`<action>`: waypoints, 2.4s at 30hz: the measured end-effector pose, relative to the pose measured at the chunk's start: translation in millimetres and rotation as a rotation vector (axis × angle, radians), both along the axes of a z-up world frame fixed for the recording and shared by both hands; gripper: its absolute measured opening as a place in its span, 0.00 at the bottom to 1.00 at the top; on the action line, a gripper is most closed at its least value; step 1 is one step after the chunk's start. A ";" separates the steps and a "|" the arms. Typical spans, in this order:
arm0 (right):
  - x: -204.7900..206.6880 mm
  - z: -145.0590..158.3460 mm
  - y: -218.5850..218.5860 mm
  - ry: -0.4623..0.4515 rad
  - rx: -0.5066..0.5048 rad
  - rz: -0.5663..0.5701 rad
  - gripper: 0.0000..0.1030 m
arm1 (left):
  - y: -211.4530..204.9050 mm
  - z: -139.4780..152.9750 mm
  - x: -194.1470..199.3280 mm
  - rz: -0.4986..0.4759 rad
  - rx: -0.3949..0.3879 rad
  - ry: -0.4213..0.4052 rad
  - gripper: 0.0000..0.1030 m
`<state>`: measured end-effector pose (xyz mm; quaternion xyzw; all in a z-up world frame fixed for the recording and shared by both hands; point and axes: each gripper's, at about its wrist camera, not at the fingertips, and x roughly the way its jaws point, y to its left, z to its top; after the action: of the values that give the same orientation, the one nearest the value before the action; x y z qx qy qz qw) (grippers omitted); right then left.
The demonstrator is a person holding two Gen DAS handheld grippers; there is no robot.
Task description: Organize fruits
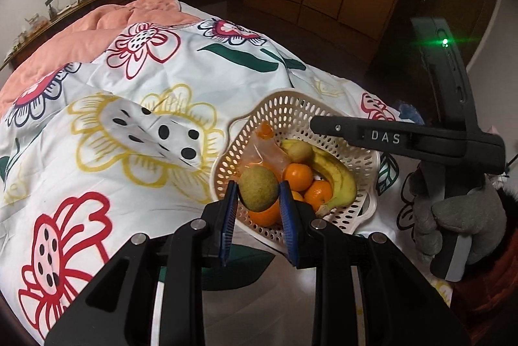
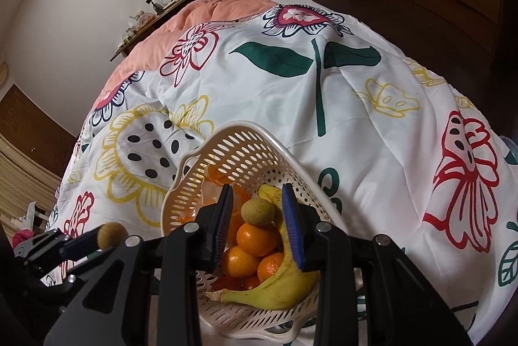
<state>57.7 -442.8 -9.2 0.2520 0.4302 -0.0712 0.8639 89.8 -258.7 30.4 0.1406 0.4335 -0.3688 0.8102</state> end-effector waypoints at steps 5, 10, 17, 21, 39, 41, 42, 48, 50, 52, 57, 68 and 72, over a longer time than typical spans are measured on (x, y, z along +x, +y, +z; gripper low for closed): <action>-1.1 0.1 -1.3 -0.002 0.003 -0.004 0.31 | -6.1 2.1 2.3 -0.015 -0.015 0.014 0.26; -2.3 0.9 -3.0 -0.007 0.003 -0.008 0.31 | -16.7 3.0 1.4 -0.040 -0.007 0.005 0.26; -3.9 1.0 -4.7 -0.011 0.008 -0.015 0.31 | -24.6 -1.8 2.9 -0.060 0.004 0.020 0.26; -4.2 0.7 -3.9 -0.011 0.009 -0.016 0.31 | -29.2 -6.3 2.6 -0.075 0.016 0.027 0.26; -5.5 0.3 -3.1 -0.014 0.013 -0.021 0.31 | -35.1 -11.7 6.5 -0.100 -0.009 0.079 0.26; -6.6 1.0 -3.6 -0.015 0.012 -0.024 0.31 | -34.0 -11.7 7.5 -0.092 -0.012 0.083 0.26; -6.8 1.4 -4.1 -0.015 0.013 -0.024 0.31 | -33.8 -11.6 7.7 -0.088 -0.012 0.083 0.26; -8.7 2.9 -0.3 -0.007 0.006 -0.013 0.31 | -29.8 -11.1 8.7 -0.064 -0.014 0.080 0.27; -10.6 5.6 0.8 -0.007 -0.001 -0.009 0.34 | -27.2 -9.9 8.7 -0.051 -0.019 0.072 0.27; -13.3 10.3 3.0 -0.010 -0.025 -0.009 0.39 | -24.8 -8.3 7.9 -0.039 -0.022 0.062 0.27; -19.5 19.4 6.8 -0.018 -0.065 -0.006 0.40 | -19.5 -2.6 1.7 -0.012 -0.018 0.015 0.27; -38.1 32.7 12.3 -0.021 -0.109 -0.001 0.40 | -6.7 10.3 -18.8 0.028 0.000 -0.103 0.27; -46.7 34.8 15.5 -0.017 -0.121 0.007 0.40 | -2.2 13.6 -29.0 0.035 0.009 -0.134 0.27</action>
<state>10.9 -427.2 25.6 0.1983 0.4187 -0.0920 0.8814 60.8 -261.0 43.9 0.1610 0.3820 -0.3424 0.8431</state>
